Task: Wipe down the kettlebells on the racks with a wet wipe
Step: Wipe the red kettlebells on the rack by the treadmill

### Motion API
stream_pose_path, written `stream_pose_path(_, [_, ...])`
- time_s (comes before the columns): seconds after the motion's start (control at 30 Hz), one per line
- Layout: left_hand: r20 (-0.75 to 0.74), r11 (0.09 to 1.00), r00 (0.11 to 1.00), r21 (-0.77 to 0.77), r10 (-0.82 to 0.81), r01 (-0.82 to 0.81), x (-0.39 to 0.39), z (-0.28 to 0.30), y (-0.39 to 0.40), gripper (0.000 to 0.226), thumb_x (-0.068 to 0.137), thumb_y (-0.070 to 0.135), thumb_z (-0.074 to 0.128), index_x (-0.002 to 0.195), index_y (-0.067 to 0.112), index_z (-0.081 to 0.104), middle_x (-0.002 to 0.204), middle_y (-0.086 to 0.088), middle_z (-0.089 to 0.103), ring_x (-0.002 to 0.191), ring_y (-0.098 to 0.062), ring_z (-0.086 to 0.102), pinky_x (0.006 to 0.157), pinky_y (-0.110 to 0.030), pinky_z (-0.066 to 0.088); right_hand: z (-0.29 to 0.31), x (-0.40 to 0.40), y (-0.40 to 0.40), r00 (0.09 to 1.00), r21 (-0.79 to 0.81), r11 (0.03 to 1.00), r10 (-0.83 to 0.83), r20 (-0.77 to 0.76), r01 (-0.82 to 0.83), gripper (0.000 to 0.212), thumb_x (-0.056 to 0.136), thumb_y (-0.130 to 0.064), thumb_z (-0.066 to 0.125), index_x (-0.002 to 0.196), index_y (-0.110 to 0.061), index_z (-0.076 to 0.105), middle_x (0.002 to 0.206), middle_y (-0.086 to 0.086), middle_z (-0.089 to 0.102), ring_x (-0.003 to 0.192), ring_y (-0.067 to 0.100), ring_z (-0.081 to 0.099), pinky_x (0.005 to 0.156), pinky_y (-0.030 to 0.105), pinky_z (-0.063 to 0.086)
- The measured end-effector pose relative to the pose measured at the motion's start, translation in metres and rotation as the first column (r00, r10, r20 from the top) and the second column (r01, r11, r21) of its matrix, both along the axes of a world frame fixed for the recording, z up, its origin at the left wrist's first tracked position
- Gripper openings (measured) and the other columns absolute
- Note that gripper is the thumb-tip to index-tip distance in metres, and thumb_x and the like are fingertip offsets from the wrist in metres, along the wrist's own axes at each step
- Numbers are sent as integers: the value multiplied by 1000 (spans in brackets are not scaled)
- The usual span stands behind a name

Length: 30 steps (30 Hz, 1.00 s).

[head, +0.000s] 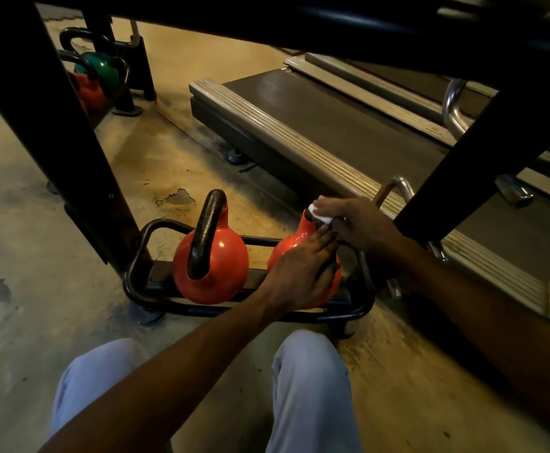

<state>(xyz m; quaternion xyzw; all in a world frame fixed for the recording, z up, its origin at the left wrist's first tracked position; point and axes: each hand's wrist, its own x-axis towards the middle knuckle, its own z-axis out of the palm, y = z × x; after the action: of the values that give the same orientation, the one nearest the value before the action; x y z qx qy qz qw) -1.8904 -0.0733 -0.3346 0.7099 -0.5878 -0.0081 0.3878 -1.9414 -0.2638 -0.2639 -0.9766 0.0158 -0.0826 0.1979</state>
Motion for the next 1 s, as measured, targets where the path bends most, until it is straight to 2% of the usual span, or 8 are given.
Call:
stream_pose_path(0.13, [-28, 998, 1000, -65, -15, 13, -4, 4, 4, 54, 106, 23, 56, 157, 11, 44, 164, -8, 42, 155, -9, 25, 123, -11, 14, 10, -13, 9, 980, 268, 963, 15, -197, 39, 42, 110, -33, 50, 148, -19, 58, 161, 1, 45, 151, 4, 33, 125, 32, 27])
stream_pose_path(0.27, [-16, 999, 1000, -44, -11, 10, -5, 1, 1, 50, 106, 25, 55, 154, 12, 50, 163, -5, 44, 153, -15, 34, 123, -25, 30, 7, 4, 13, 957, 26, 1000, 4, -291, 4, 55, 112, -52, 29, 158, -24, 44, 169, -3, 31, 154, 2, 20, 126, 32, 18])
stream_pose_path(0.33, [-25, 999, 1000, -44, 7, -8, -6, 1, 1, 51, 106, 24, 55, 155, 12, 48, 164, -6, 43, 155, -11, 30, 124, -19, 22, 5, 8, 12, 953, 21, 999, -17, -302, 24, 56, 112, -54, 28, 150, -23, 55, 165, 0, 40, 153, 10, 31, 120, 29, 25])
stream_pose_path(0.43, [-32, 997, 999, -64, 38, -40, -9, 0, 3, 54, 106, 23, 56, 158, 11, 43, 165, -8, 40, 154, -3, 18, 122, -10, 8, 13, 3, 5, 960, 214, 970, -53, -274, 114, 51, 112, -51, 35, 131, -22, 72, 137, 0, 69, 129, 12, 62, 101, 22, 46])
stream_pose_path(0.6, [-15, 1000, 1000, -8, 15, -15, -7, -3, 0, 54, 108, 27, 51, 158, 12, 43, 169, -3, 32, 160, -11, 17, 130, -33, 23, 13, 19, 7, 949, -41, 998, 35, -312, -50, 59, 112, -55, 26, 134, -20, 67, 153, 3, 55, 142, 11, 48, 115, 36, 37])
stream_pose_path(0.73, [-13, 998, 998, -33, 53, -54, -9, -1, 2, 56, 107, 23, 54, 160, 11, 40, 169, -6, 32, 158, -7, 10, 125, -14, 5, 16, 28, -2, 969, 172, 983, -27, -247, 71, 60, 111, -54, 30, 112, -22, 81, 123, -4, 75, 112, -1, 66, 102, 26, 46])
stream_pose_path(0.9, [-8, 999, 999, -31, 36, -37, -7, -2, 1, 53, 106, 23, 54, 157, 12, 45, 168, -5, 36, 161, -13, 16, 126, -19, 15, 9, 46, 6, 933, 14, 996, -83, -349, 94, 68, 106, -67, 21, 118, -24, 72, 112, -8, 66, 106, 13, 63, 91, 30, 43])
stream_pose_path(1.0, [3, 998, 999, -33, 51, -51, -7, -1, 1, 53, 106, 23, 54, 157, 11, 45, 167, -7, 36, 160, -16, 17, 123, -12, 6, 16, 47, 2, 939, 107, 983, -104, -327, 146, 74, 108, -64, 18, 110, -22, 78, 105, -7, 73, 99, 7, 67, 85, 24, 41])
